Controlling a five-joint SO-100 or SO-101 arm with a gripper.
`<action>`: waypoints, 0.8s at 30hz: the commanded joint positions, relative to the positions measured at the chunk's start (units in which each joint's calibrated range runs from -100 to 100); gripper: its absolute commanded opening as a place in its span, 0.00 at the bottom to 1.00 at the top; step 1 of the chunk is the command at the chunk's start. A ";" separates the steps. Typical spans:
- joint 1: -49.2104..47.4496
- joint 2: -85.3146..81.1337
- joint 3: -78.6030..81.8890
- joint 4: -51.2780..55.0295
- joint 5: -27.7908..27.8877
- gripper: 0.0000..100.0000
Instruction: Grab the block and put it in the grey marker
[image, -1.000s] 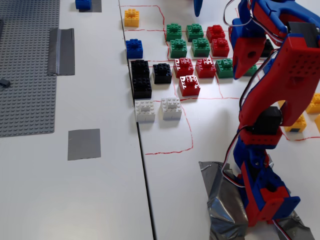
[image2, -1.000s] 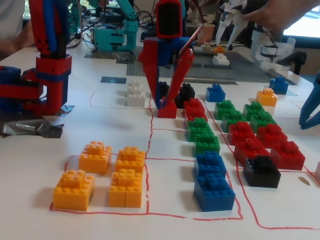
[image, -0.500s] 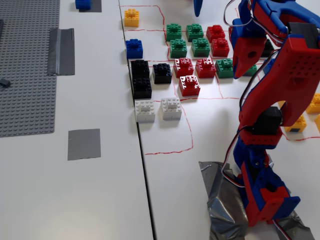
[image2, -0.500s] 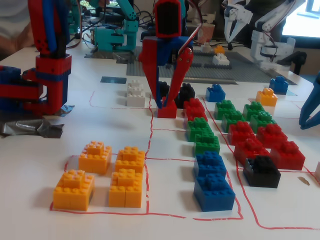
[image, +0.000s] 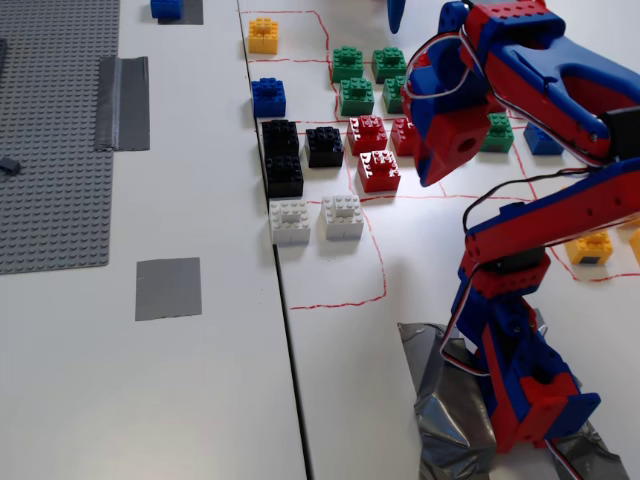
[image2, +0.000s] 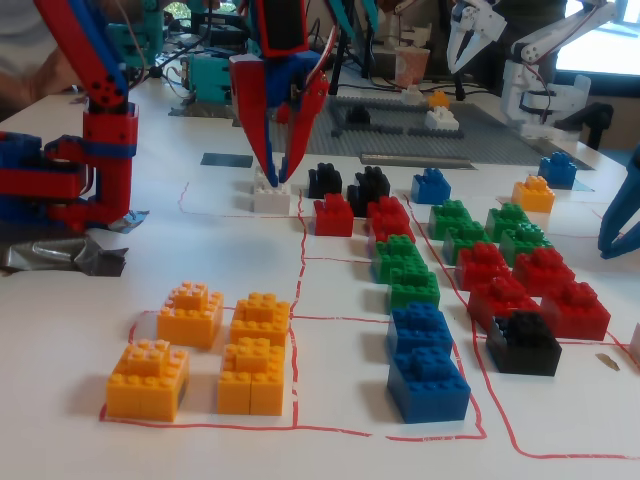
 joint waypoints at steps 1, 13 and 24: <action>-2.62 -2.71 -1.63 0.15 -1.56 0.02; -11.85 1.34 -2.27 0.96 -11.33 0.30; -18.71 11.40 -7.27 1.61 -19.93 0.34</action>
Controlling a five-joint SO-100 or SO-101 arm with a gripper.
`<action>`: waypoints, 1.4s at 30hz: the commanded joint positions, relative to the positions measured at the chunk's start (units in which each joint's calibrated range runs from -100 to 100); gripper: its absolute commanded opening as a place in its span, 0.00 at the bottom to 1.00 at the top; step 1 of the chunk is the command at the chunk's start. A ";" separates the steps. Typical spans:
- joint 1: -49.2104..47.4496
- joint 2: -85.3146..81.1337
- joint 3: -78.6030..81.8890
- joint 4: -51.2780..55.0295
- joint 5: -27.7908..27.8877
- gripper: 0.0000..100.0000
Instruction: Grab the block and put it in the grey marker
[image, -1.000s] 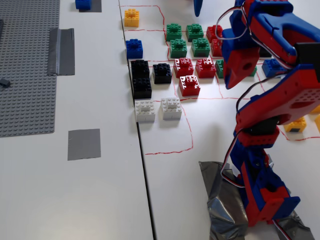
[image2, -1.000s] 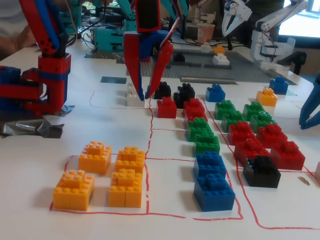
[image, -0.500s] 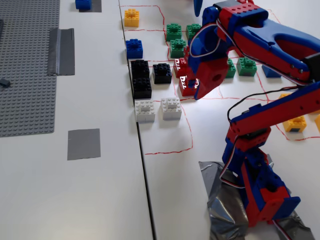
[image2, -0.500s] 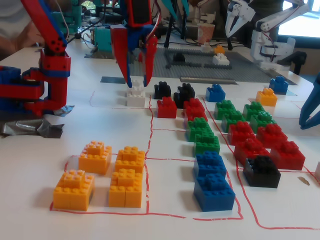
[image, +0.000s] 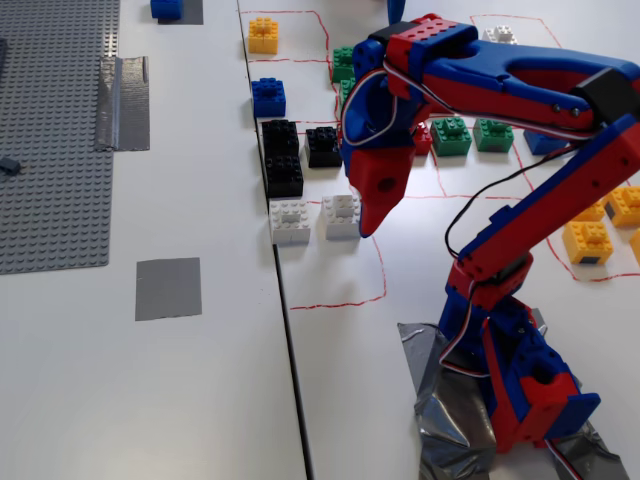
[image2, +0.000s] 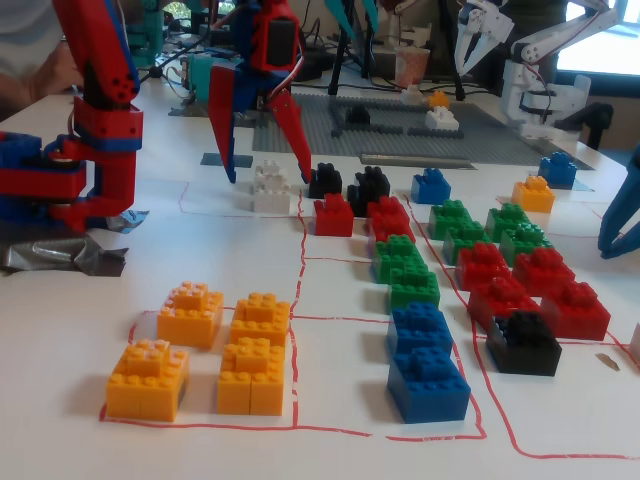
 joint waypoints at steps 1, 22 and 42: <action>-1.30 0.55 -5.99 -0.33 -1.22 0.34; 0.37 10.37 -12.62 -2.28 -2.15 0.33; 2.04 13.58 -11.99 -3.41 -0.73 0.00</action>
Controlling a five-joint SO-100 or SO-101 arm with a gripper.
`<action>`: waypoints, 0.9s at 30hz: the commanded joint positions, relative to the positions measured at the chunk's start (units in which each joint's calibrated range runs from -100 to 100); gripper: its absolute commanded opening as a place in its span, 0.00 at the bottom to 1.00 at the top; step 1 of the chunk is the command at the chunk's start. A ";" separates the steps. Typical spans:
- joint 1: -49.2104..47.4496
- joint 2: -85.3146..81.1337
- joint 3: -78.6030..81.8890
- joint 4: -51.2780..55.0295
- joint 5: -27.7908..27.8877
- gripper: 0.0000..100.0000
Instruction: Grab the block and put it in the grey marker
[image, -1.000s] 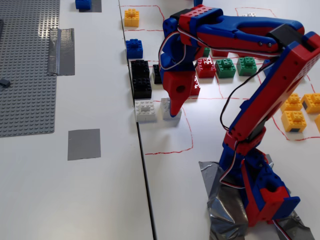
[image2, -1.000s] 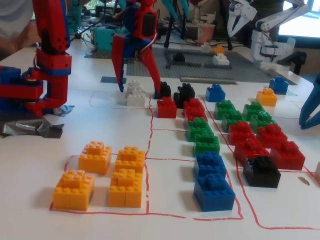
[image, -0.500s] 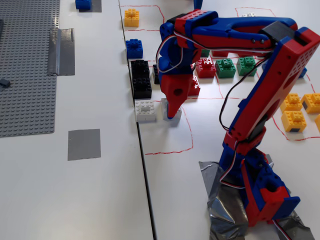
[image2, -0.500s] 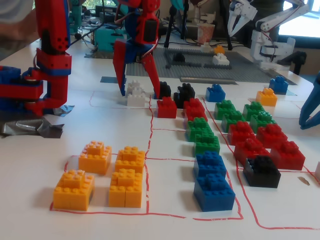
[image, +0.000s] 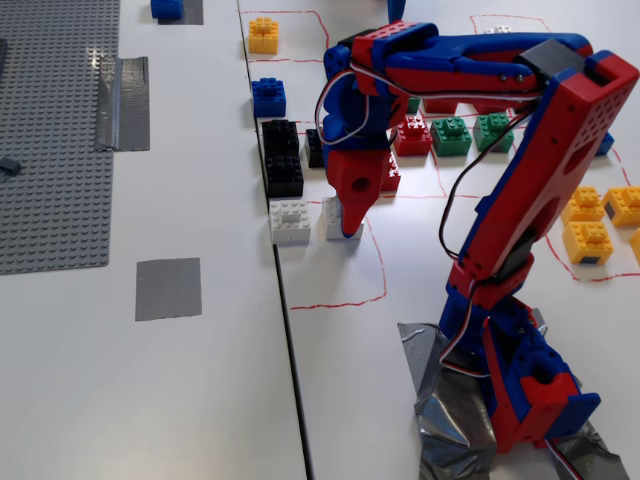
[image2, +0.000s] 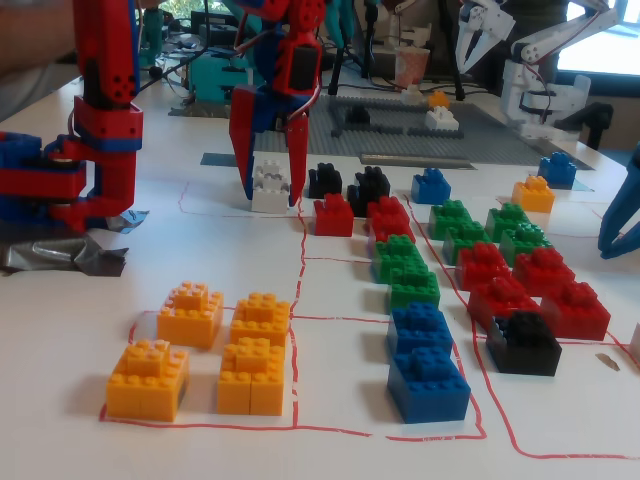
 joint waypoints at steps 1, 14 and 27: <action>0.92 -0.35 -4.18 -0.50 0.83 0.00; 1.80 -1.42 -13.17 5.75 4.05 0.00; -2.62 -3.40 -29.70 19.46 9.47 0.00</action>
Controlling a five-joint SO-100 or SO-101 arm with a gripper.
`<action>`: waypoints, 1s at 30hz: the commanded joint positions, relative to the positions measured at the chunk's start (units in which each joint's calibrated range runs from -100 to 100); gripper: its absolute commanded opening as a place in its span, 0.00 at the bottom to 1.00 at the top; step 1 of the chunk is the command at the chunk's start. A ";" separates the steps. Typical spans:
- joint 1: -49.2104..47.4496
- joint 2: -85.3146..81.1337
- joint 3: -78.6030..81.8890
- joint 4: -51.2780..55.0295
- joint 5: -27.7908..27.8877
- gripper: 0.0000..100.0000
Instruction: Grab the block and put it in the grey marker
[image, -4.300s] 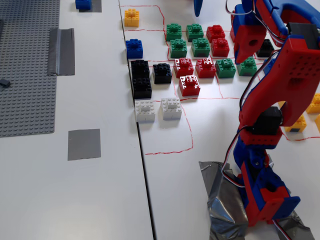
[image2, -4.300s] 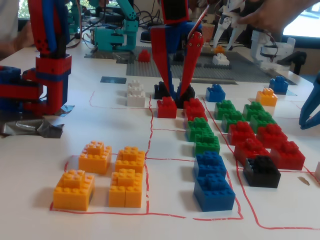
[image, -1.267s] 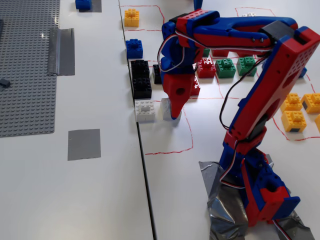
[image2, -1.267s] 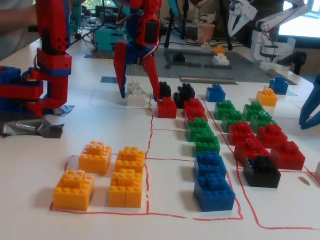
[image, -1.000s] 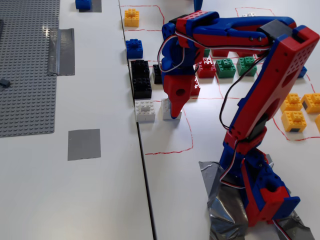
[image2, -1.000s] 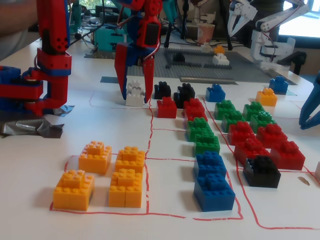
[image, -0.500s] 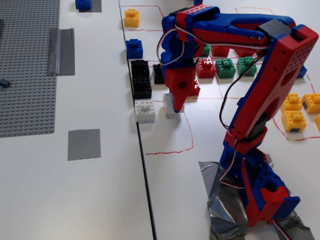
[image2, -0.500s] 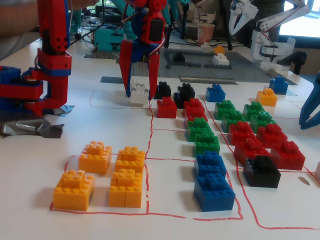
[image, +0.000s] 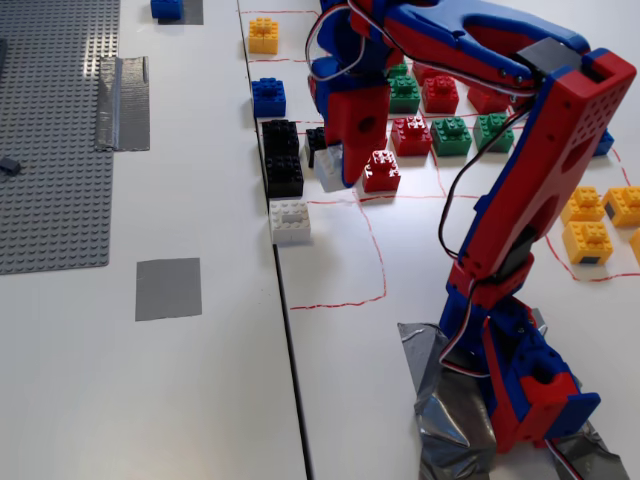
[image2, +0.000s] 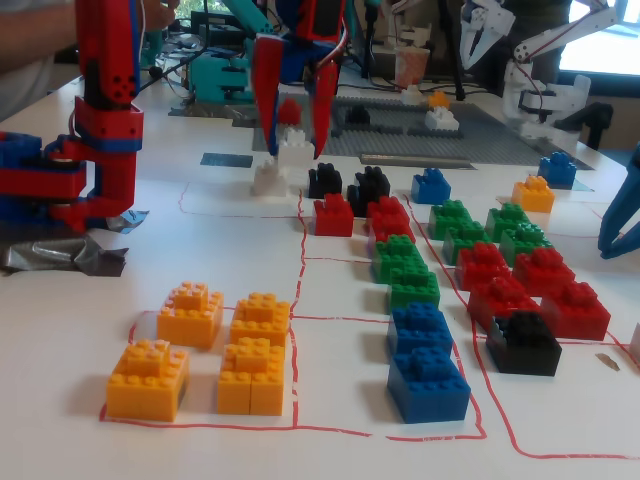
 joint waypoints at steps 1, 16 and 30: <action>-2.99 -3.90 -8.08 2.80 1.81 0.00; -17.51 0.22 -22.71 4.26 12.21 0.00; -28.11 14.25 -30.15 -1.42 17.34 0.00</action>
